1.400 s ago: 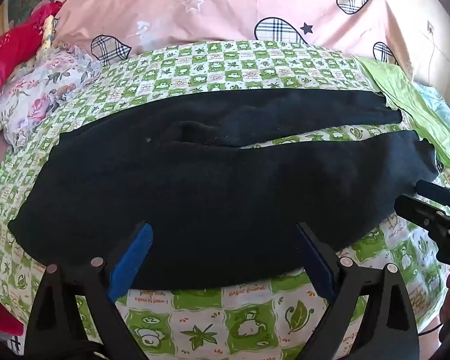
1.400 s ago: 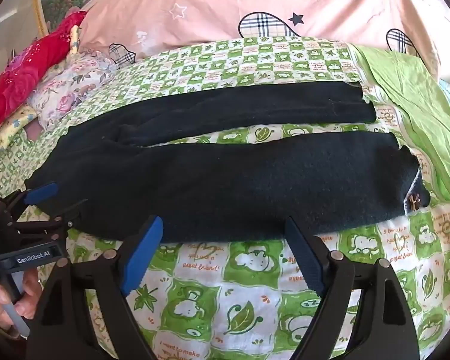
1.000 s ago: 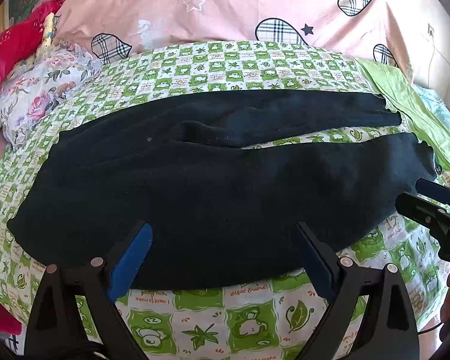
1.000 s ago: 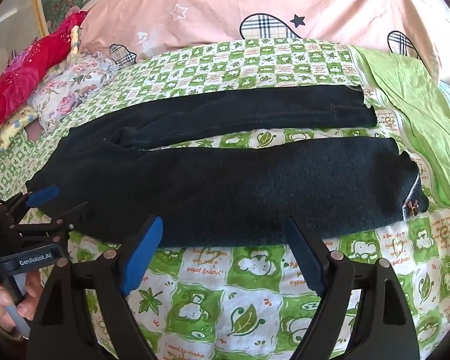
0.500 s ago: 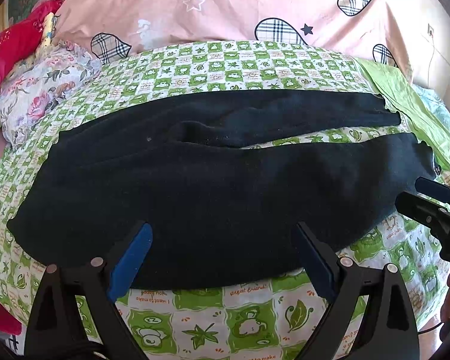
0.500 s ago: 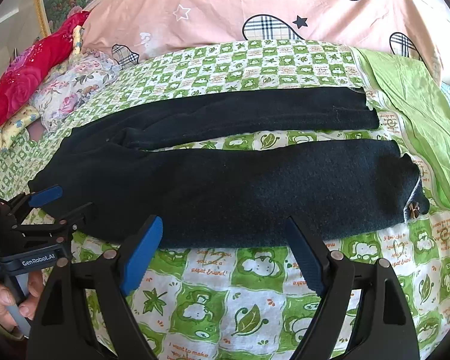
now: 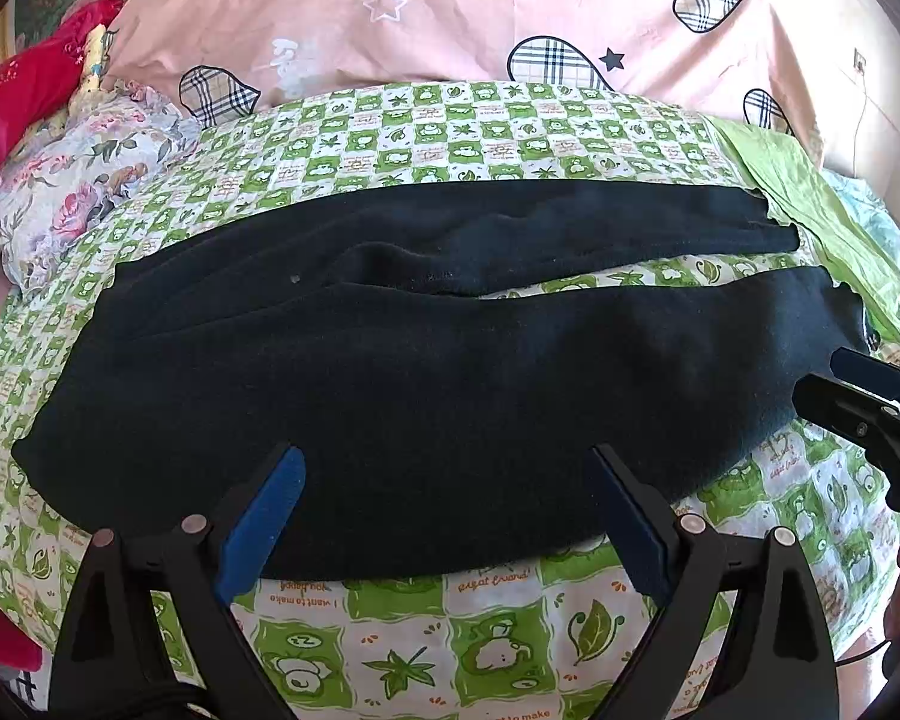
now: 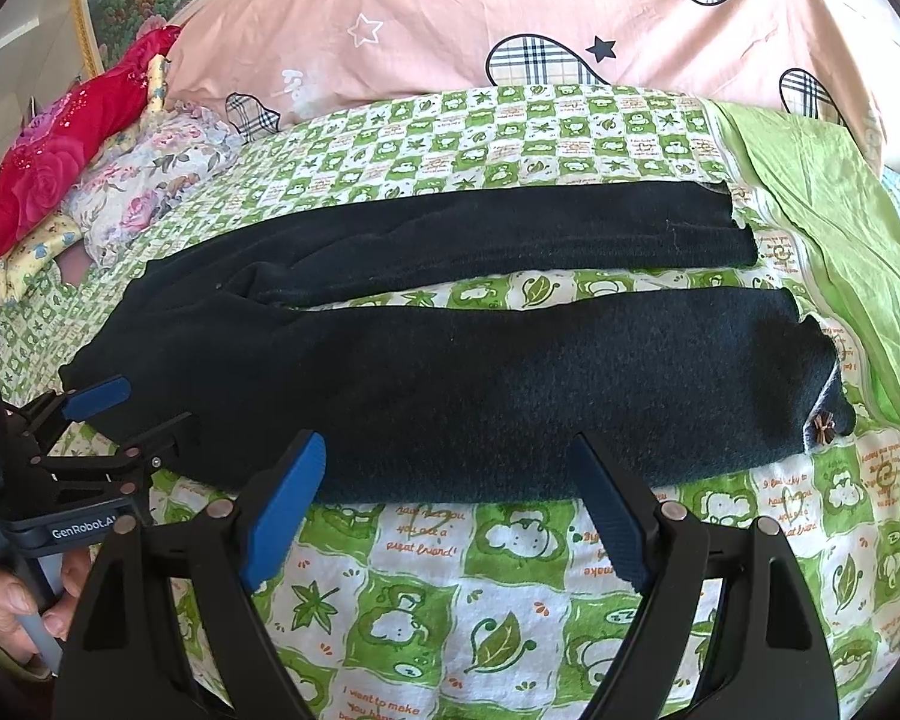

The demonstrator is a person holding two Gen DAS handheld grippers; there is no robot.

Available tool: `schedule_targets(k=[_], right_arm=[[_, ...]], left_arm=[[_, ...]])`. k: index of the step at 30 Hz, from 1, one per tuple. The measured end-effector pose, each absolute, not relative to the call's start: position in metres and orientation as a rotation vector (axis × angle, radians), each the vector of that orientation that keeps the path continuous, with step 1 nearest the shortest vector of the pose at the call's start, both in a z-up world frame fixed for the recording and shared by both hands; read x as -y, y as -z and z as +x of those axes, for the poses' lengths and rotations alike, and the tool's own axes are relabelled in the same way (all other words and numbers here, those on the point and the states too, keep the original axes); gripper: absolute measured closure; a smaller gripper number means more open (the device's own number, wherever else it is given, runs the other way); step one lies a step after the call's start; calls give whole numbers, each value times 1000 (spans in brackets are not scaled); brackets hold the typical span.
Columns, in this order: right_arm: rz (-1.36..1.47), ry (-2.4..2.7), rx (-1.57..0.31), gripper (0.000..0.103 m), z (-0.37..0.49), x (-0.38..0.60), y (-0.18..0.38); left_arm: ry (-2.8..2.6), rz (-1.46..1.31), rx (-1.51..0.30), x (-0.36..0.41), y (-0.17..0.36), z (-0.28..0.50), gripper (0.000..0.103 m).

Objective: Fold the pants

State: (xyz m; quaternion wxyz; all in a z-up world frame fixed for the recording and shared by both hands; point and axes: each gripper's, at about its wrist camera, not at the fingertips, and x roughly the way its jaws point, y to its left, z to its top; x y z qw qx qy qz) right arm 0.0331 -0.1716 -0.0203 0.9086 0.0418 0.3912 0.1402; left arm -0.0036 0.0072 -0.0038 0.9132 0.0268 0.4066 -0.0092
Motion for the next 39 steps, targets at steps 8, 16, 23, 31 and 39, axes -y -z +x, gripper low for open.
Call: schedule_targets(k=[8,16,23,31,39], right_arm=[[85,-290,-805,19,34,172,21],[87,-295,-805,19,35,172,17],[87,-299,-807,19,34,171,15],[88,-303,-805,19,34,171,13],[90,-300,-808,19,34,172,12]], left_arm=[[20,55,-839,-7,4,-3,8],[25,53,-840,-9,2,-2,8],[33,58,-837,-8,0,-2,8],[46,62,-840,-7,1,-1,8],[63,59,-848,-8,3,3,8]])
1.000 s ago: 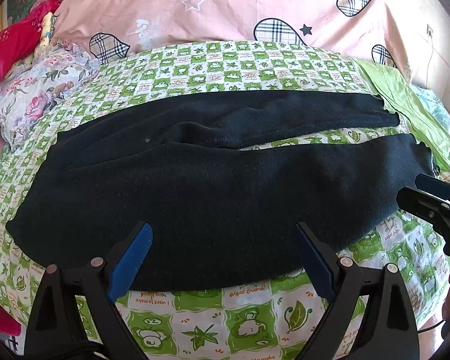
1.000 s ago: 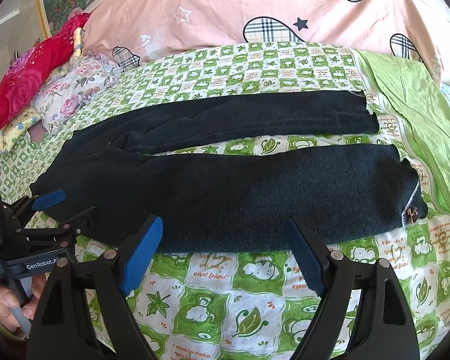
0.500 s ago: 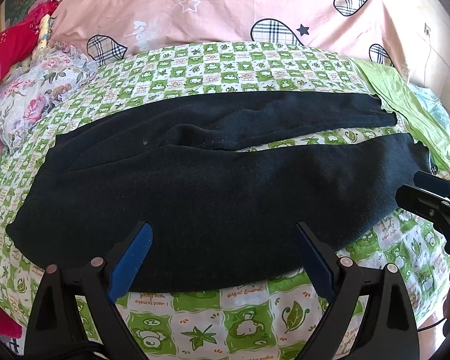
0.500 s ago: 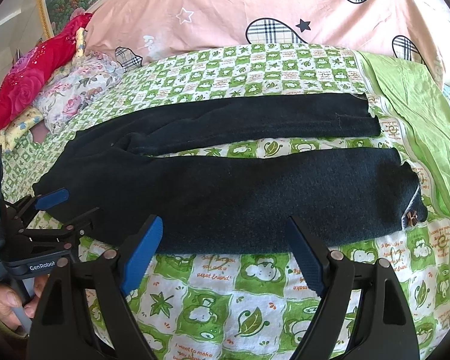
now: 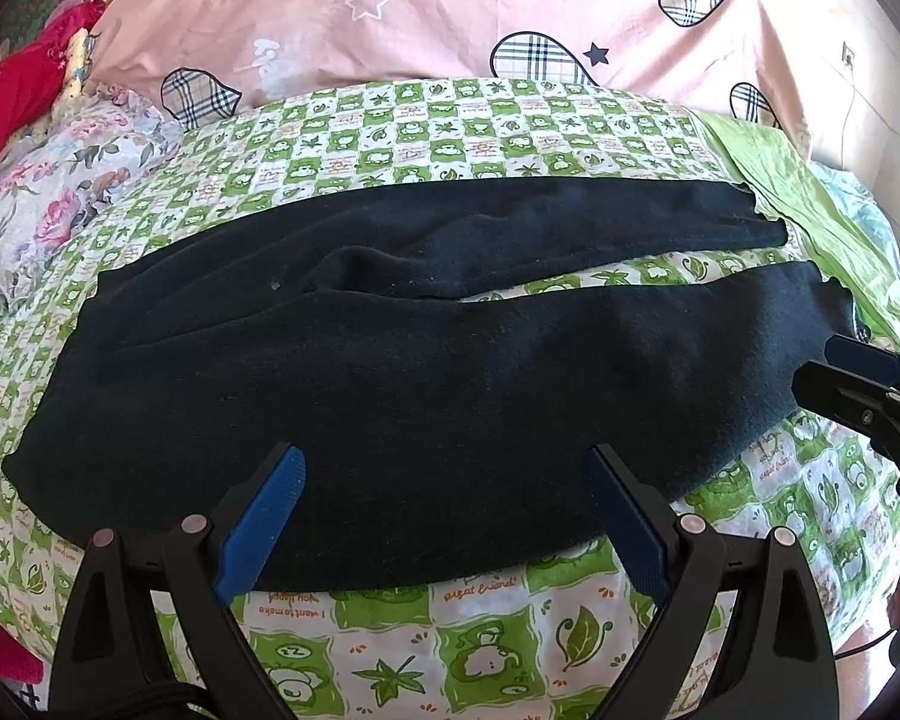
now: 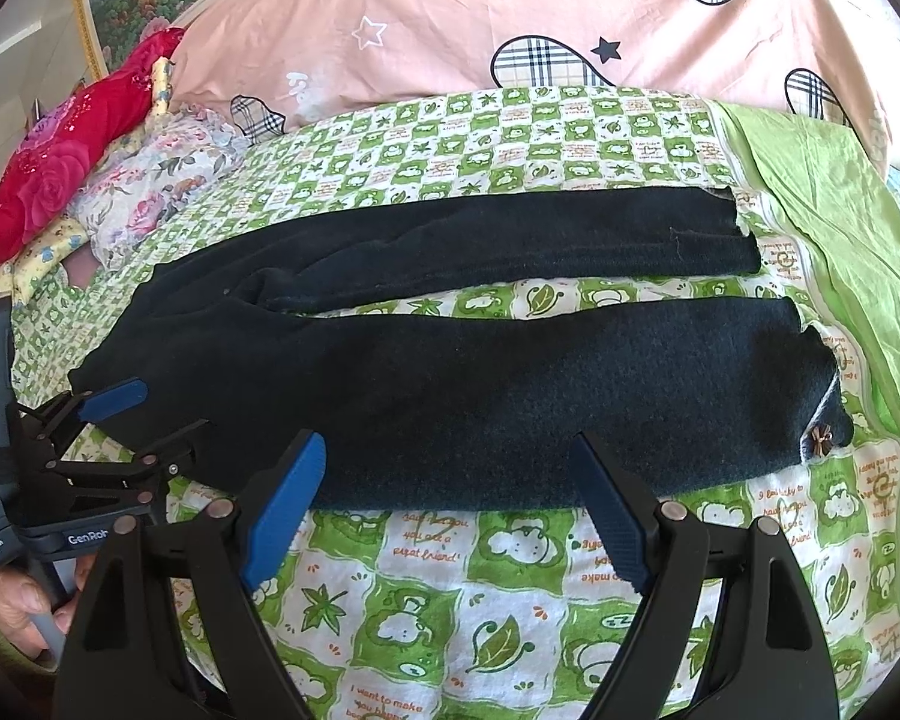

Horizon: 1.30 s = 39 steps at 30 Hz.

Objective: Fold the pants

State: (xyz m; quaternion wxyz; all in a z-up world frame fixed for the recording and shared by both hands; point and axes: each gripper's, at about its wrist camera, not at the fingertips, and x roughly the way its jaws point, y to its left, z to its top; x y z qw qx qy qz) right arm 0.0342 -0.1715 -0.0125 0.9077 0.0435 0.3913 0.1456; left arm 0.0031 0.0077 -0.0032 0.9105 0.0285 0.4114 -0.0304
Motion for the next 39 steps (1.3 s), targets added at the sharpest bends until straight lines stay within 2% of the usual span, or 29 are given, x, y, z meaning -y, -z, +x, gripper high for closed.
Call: schedule_targets(k=[15,28,39], right_arm=[[146,-317,-839,19,69,195,-1],[149,-278,-897,19,172,253,-22],[156,-236,-1000,19,265,315,-5]], left_arm=[[224,98,-890,-7,-8,39,8],[395,177,-934,11,-36,164,9],[548,292,-1065,42,-9,282,12]])
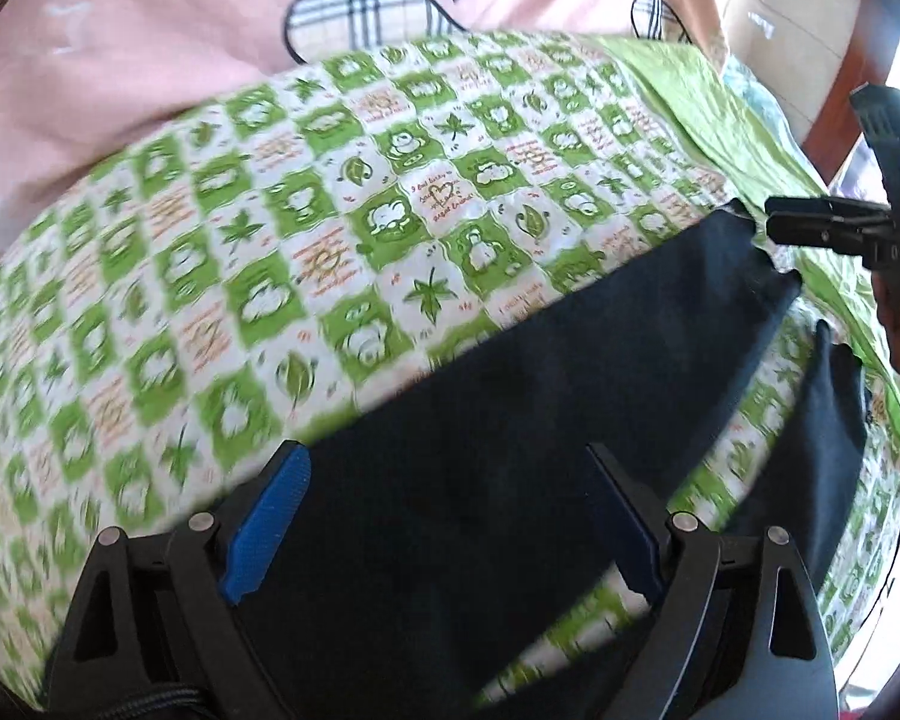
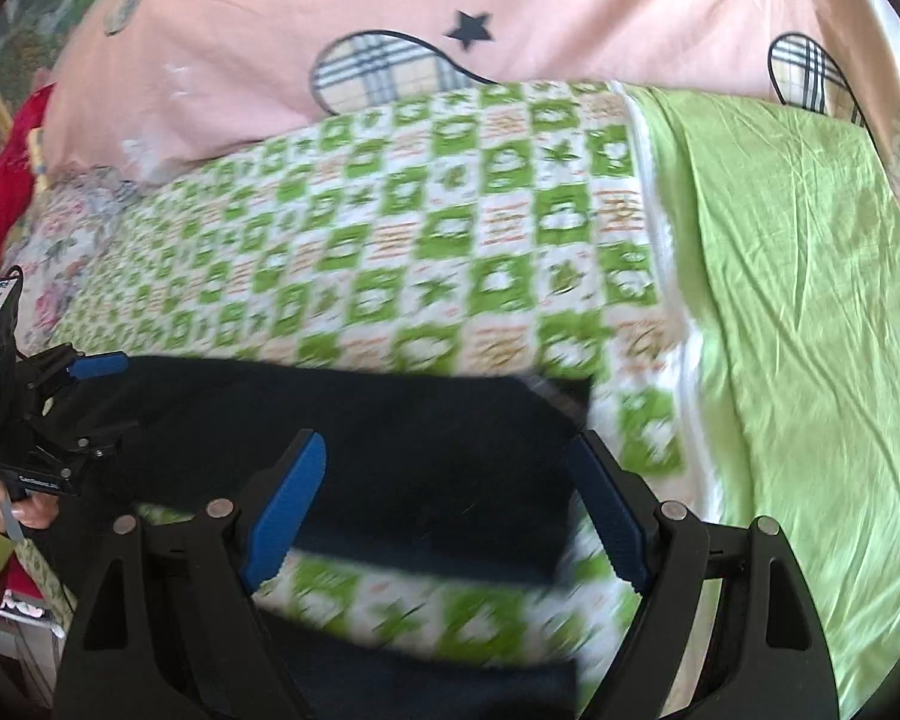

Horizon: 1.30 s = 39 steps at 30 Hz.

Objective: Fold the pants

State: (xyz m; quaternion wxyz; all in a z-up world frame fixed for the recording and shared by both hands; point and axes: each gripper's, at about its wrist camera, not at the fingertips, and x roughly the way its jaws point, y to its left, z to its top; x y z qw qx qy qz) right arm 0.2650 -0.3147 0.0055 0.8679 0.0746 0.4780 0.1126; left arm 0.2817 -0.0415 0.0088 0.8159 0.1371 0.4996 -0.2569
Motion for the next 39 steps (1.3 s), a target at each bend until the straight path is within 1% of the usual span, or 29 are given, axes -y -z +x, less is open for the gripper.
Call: schedule_targets(k=[4,7,9,10,11,12,13,14,15,16,17,20,27,30,35,39], right_arm=[[180,-260,-1043,19,287,327,6],[166,-295,-1074,20,300,326,14],[156,-321,-1097,24,306,323,19],[154,-330,-1104,31,307,323,20],[152,-341,-1112,41,308,322,22],[146,-354,-1120,46,309,321,23],[135,-359,-1119,56,308,320,24],[119,-362,-1117,69,307,319,24],[111,-365,-1116,75,308,318,24],[111,-370,-1110,84,307,318,23],[114,-377,-1100,85,306,319,21],[118,-392,-1059,87,299,319,12],[104,-477,-966,87,259,324,-14],[100,-512,-955,88,239,329,-17],[60,-571,-944,88,206,331,-17],[-2,-600,-929,88,179,335,-17]], left_arm=[[608,312,-1132,52,7,317,13],[658,319,-1202,56,23,337,20],[685,314,-1255,58,34,346,28],[705,306,-1290,58,41,350,35],[723,300,-1303,58,45,350,40],[747,300,-1302,58,46,349,43],[772,299,-1301,59,46,348,61],[795,293,-1305,59,45,347,83],[812,284,-1310,60,44,344,91],[814,285,-1305,62,42,340,93],[810,296,-1291,63,40,335,96],[812,291,-1248,61,27,318,98],[808,254,-1173,56,-2,263,98],[800,235,-1155,58,-13,235,98],[796,215,-1126,57,-20,186,99],[806,195,-1128,61,-15,156,99]])
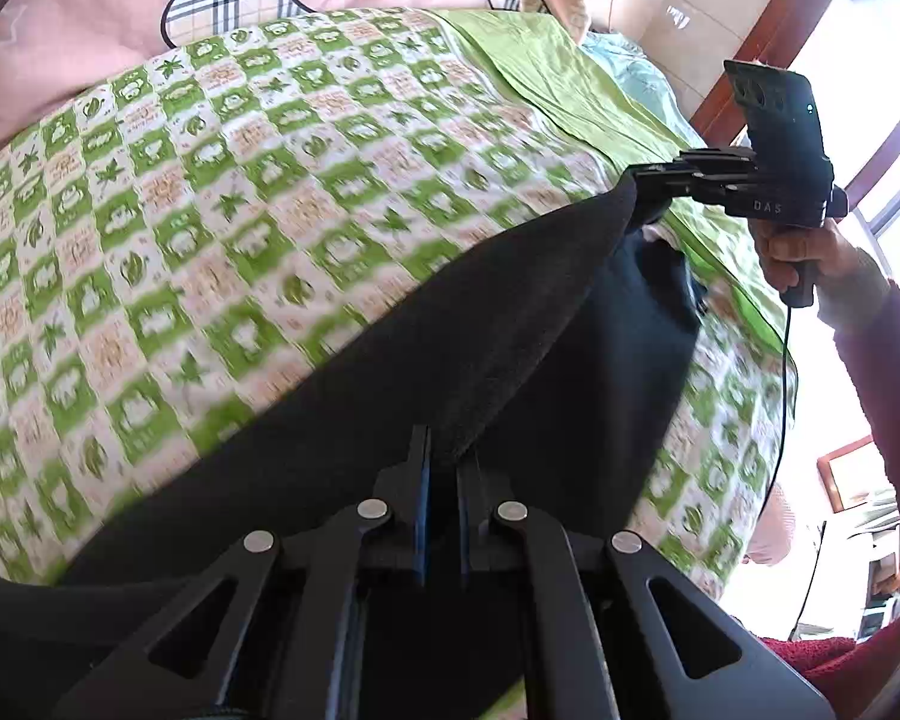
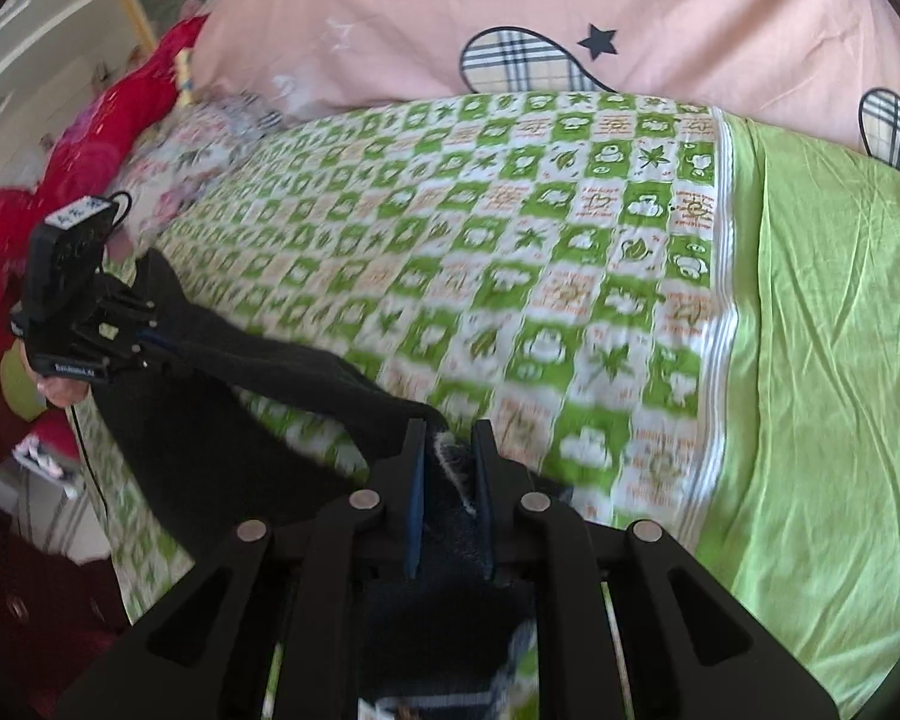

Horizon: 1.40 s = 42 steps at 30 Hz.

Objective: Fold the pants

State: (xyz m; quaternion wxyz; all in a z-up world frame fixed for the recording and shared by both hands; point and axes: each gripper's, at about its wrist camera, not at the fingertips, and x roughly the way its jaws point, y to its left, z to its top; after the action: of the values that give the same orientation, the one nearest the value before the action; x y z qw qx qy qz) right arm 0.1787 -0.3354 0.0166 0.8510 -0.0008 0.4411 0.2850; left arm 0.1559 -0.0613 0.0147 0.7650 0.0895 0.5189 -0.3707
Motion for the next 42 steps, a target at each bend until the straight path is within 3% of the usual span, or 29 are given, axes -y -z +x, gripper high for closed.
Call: schedule_targets(k=[22,24,28,35,42], right_arm=[[-170,-529,-1008,88,105,342,5],[-170,-502,-1046,86,106,341,15],[-172,-405,-1076,41,105,346,23],[40,-396,-953,40,75,367,-8],[119,-528,-839,40,52,304,-21]], left_arm=[[885,140,-1157,75,5,76,97],[874,132,-1177,76,14,77,97],[846,87,-1196,73,26,78,90],[783,-29,-1174,51,13,64,61],[642,-196,-1157,-5,8,35,56]])
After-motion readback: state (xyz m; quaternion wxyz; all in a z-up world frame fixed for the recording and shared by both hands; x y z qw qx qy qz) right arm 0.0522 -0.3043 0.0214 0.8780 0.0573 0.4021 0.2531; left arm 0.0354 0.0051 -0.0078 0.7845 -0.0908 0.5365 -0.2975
